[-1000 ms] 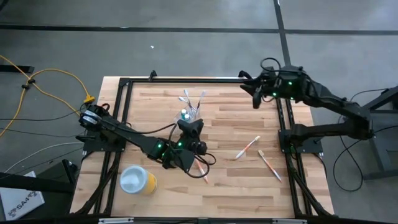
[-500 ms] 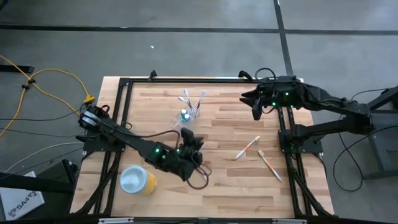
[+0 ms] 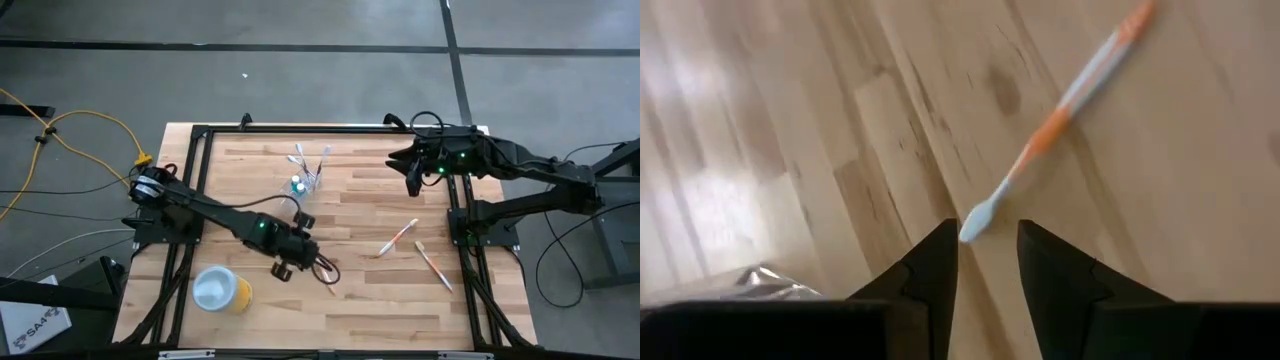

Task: Pick & Place toothbrushing station
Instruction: Put the left orange toothbrush into the transparent organizer

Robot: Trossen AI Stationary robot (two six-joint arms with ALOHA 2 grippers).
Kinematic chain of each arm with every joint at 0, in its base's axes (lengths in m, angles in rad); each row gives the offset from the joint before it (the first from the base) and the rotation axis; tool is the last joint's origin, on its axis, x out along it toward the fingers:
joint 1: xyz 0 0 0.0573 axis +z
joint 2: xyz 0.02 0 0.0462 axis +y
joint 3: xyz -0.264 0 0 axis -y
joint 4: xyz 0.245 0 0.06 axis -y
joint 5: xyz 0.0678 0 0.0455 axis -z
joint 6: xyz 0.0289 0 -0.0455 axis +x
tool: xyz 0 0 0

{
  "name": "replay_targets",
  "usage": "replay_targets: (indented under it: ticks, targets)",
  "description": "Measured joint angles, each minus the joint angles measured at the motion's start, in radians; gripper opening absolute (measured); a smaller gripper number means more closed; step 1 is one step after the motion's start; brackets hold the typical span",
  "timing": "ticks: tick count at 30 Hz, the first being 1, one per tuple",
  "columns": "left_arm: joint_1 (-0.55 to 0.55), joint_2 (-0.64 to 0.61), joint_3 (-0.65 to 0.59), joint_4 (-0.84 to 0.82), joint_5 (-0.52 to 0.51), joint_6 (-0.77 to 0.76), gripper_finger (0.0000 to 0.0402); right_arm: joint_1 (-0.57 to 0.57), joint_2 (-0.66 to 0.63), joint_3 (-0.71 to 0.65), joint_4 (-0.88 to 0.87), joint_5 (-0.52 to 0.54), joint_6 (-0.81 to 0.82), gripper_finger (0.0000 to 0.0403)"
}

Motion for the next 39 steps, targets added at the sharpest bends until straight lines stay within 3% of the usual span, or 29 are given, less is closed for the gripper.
replay_targets:
  ticks: [5, 12, 21, 31, 39]
  targets:
    - [0.03, 0.0, 0.0, 0.009, 0.048, 0.153, 0.0099, 0.0, 0.0, 0.0, -0.008, 0.0, -0.001, 0.0105]
    - [0.102, 0.0, -0.026, 0.077, 0.25, 0.227, 0.0099, 0.0, 0.0, 0.0, -0.034, 0.0, -0.002, 0.0105]
    - [0.081, 0.002, -0.147, 0.215, 0.17, 0.285, 0.0079, 0.0, 0.0, 0.0, -0.076, -0.001, 0.006, 0.0105]
    - [0.07, 0.002, -0.19, 0.273, 0.185, 0.311, 0.0075, 0.0, 0.0, 0.0, -0.075, -0.001, 0.009, 0.0105]
    - [0.056, 0.002, -0.195, 0.328, 0.238, 0.419, 0.0075, 0.0, 0.0, 0.0, -0.075, -0.001, 0.024, 0.0105]
